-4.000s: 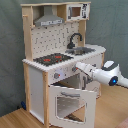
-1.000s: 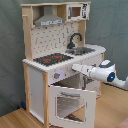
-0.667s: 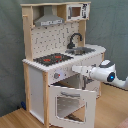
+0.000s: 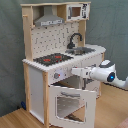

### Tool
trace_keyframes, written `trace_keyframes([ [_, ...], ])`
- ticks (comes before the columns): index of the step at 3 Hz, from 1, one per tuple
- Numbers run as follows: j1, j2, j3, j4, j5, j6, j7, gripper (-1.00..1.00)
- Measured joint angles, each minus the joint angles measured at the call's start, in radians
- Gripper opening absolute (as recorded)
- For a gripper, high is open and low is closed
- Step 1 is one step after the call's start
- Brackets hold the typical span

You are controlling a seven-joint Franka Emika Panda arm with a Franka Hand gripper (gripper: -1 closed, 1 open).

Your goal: Play with the kitchen

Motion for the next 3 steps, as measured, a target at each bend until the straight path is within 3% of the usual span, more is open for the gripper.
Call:
trace_keyframes([
  [3, 0.001, 0.001, 0.001, 0.0, 0.0, 0.0, -0.306, -1.0],
])
